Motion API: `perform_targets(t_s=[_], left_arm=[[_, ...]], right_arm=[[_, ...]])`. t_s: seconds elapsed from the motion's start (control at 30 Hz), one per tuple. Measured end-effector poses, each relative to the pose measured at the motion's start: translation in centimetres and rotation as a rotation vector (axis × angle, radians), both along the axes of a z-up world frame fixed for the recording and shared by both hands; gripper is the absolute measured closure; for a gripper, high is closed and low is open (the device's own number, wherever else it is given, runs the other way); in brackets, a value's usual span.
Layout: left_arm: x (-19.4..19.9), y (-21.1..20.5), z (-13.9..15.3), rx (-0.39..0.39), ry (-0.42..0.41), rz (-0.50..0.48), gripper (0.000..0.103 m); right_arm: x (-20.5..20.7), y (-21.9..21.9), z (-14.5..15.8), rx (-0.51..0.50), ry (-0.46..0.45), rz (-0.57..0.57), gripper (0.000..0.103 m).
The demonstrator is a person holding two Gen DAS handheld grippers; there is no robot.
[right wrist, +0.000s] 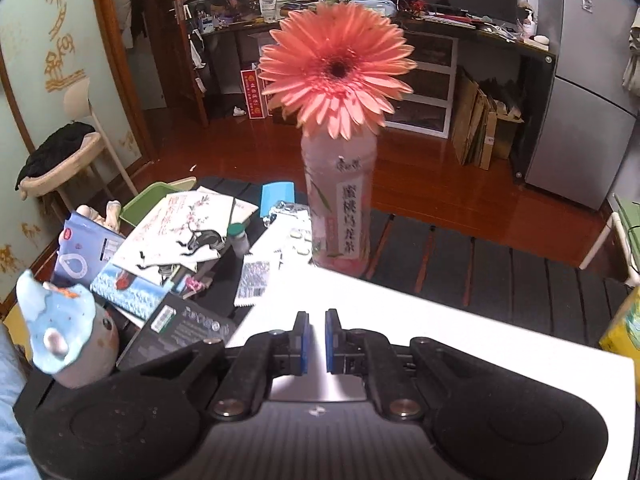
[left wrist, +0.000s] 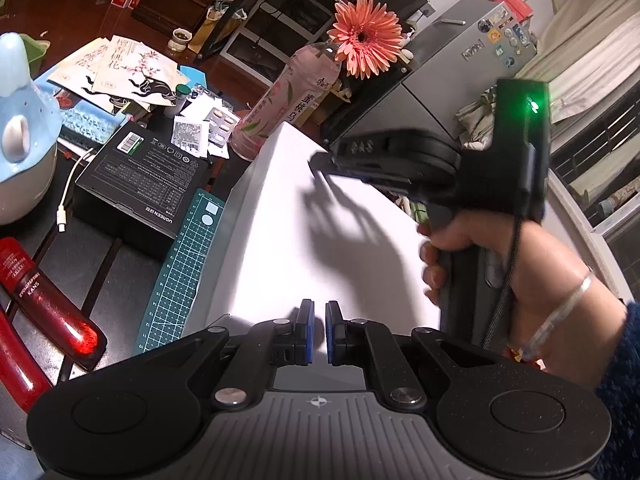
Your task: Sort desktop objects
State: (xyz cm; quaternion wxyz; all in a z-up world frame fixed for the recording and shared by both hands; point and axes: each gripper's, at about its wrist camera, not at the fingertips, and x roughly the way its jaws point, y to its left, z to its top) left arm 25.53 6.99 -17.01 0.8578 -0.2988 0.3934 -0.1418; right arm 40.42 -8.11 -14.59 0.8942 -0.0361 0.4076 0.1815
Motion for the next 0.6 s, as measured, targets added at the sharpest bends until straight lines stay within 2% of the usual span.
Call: perform_targets(t_s=[0.33, 0.6], left_arm=[[0.0, 0.3, -0.2, -0.014, -0.004, -0.005, 0.095], [-0.4, -0.3, 0.0, 0.034, -0.032, -0.013, 0.095]], right_arm=[[-5.6, -3.4, -0.2, 0.031, -0.009, -0.049, 0.098], [-10.7, -6.7, -0.3, 0.046, -0.028, -0.073, 0.098]])
